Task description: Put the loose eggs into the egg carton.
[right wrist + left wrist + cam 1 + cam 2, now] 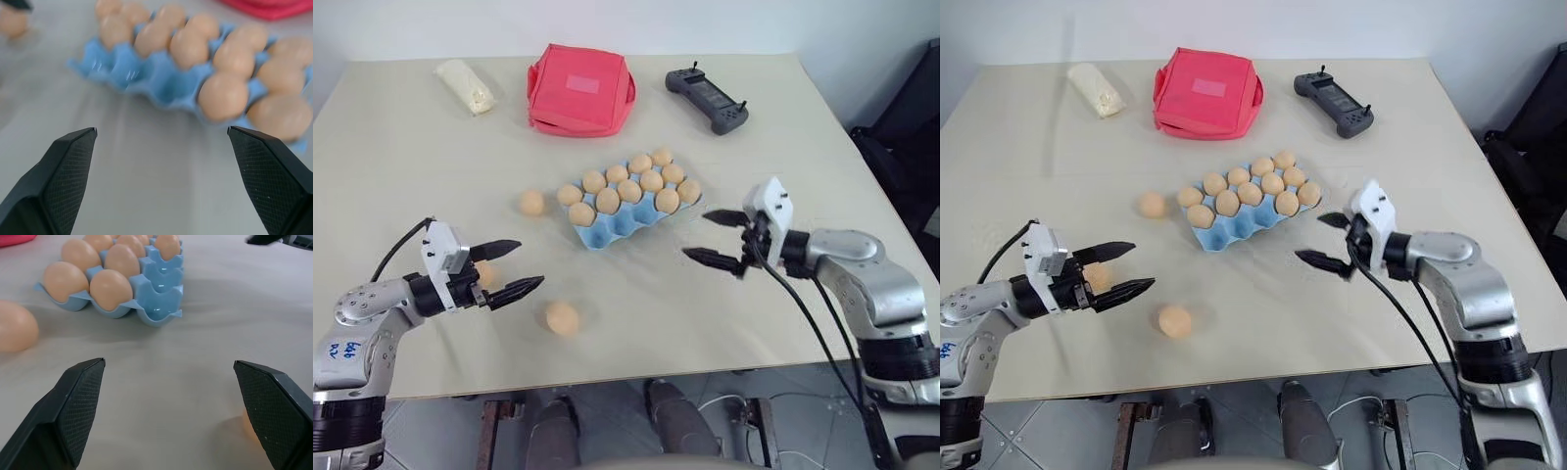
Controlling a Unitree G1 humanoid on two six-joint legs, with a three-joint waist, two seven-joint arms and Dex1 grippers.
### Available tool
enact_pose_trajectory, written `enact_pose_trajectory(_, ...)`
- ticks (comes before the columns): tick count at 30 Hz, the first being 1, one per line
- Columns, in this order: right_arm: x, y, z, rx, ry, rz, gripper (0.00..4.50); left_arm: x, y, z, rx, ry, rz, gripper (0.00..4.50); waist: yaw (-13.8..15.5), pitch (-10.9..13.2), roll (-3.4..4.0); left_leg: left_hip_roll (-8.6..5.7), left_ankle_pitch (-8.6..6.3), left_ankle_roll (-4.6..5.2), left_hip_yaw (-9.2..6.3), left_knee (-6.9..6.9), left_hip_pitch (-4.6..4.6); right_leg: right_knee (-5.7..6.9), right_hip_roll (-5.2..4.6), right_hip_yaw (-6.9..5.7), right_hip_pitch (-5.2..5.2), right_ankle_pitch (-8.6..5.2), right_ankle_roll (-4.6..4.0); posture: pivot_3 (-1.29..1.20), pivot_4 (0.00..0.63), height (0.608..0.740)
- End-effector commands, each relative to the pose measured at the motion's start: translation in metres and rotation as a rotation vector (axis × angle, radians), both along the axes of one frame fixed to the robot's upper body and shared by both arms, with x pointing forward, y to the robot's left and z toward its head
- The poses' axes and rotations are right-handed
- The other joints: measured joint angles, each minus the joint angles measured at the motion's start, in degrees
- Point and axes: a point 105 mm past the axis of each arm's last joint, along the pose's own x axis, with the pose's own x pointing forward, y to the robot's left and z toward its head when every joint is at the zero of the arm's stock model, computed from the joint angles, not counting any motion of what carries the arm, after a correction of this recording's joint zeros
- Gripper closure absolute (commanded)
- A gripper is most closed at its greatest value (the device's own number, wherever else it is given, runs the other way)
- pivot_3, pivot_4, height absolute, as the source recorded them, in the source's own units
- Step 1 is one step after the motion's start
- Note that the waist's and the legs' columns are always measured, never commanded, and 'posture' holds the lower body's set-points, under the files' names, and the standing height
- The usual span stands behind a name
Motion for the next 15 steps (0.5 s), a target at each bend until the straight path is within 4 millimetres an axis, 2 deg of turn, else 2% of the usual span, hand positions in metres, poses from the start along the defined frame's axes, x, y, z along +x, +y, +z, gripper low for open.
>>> enact_pose_trajectory(1,-0.015,-0.006,0.015,0.004,-0.065,0.046,0.02,-0.004,0.006,0.012,0.006,-0.042,0.02,0.0,-0.11,0.0,0.0,0.0,0.0,0.0,0.0,0.01,0.01,0.0,0.0,0.01,0.01,0.0,0.0,0.0,0.15,0.74)
enact_pose_trajectory(8,-0.015,-0.019,0.017,0.017,-0.088,-0.008,0.02,-0.008,0.01,0.015,0.008,-0.058,0.045,0.0,-0.05,0.0,-0.01,-0.02,0.02,0.04,0.01,0.05,0.03,0.02,0.0,0.04,0.03,0.01,0.0,0.0,0.15,0.74)
enact_pose_trajectory(15,-0.025,-0.016,0.015,0.046,-0.062,0.052,0.02,-0.034,0.012,0.011,0.017,-0.018,0.079,0.0,-0.16,0.0,-0.01,0.01,-0.04,0.01,0.02,-0.04,0.02,-0.02,0.0,0.06,-0.01,-0.04,-0.03,0.0,0.15,0.74)
